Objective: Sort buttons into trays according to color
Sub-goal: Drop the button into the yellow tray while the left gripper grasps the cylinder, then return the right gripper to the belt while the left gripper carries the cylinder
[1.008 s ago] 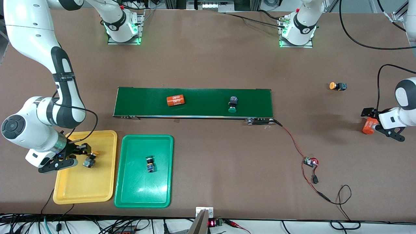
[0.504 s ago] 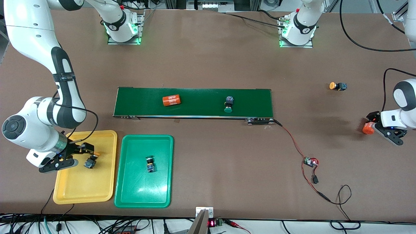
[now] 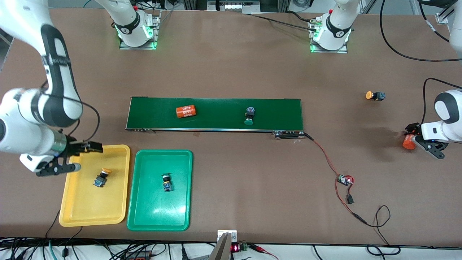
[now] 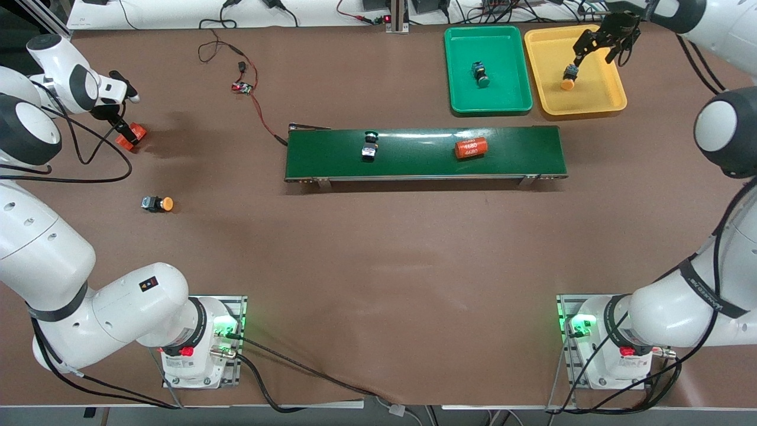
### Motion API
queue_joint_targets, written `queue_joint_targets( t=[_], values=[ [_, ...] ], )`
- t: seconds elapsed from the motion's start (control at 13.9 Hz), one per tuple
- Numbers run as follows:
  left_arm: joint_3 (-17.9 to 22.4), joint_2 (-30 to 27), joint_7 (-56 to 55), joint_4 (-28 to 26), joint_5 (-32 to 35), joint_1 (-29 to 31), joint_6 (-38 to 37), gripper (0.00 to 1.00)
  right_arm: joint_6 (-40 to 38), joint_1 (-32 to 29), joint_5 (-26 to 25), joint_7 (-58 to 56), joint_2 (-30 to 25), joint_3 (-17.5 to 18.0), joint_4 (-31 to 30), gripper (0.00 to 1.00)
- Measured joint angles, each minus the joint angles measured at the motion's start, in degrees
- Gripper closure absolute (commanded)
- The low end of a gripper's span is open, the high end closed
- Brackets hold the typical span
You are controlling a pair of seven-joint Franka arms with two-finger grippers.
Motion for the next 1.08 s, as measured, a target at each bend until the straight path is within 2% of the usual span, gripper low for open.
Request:
queue_joint_targets(
  t=[0.07,0.14,0.29,0.43,0.65,0.94,1.08],
  values=[
    [-0.1,0.1,0.0,0.0,0.0,0.0,0.0,0.8,-1.9,0.6,0.0,1.5,-3.3,0.1,-2.4,0.0],
    [-0.1,0.0,0.0,0.1,0.0,0.0,0.0,0.89,-3.3,1.1,0.0,2.5,-6.3,0.1,-4.6,0.0],
    [-0.6,-0.2,0.0,0.3,0.0,0.0,-0.3,0.97,-7.0,2.6,0.0,5.6,-11.6,0.2,-7.4,0.0],
    [-3.3,-1.5,0.3,1.0,0.0,0.3,-4.5,0.99,-9.0,4.3,0.0,8.1,-15.3,0.3,-9.5,0.0],
    [-9.6,-5.1,1.7,0.5,0.0,0.4,-10.0,1.0,-7.8,6.0,0.0,9.9,-19.7,0.3,-15.5,0.0],
    [-18.1,-8.4,2.8,-1.7,0.0,-0.8,-12.7,1.0,0.0,7.8,0.0,13.6,-26.3,0.3,-27.6,0.0],
    [-19.6,-10.0,3.4,-2.0,0.0,-5.7,-15.1,0.99,4.4,9.3,0.0,16.5,-28.9,0.5,-33.2,0.0]
  ],
)
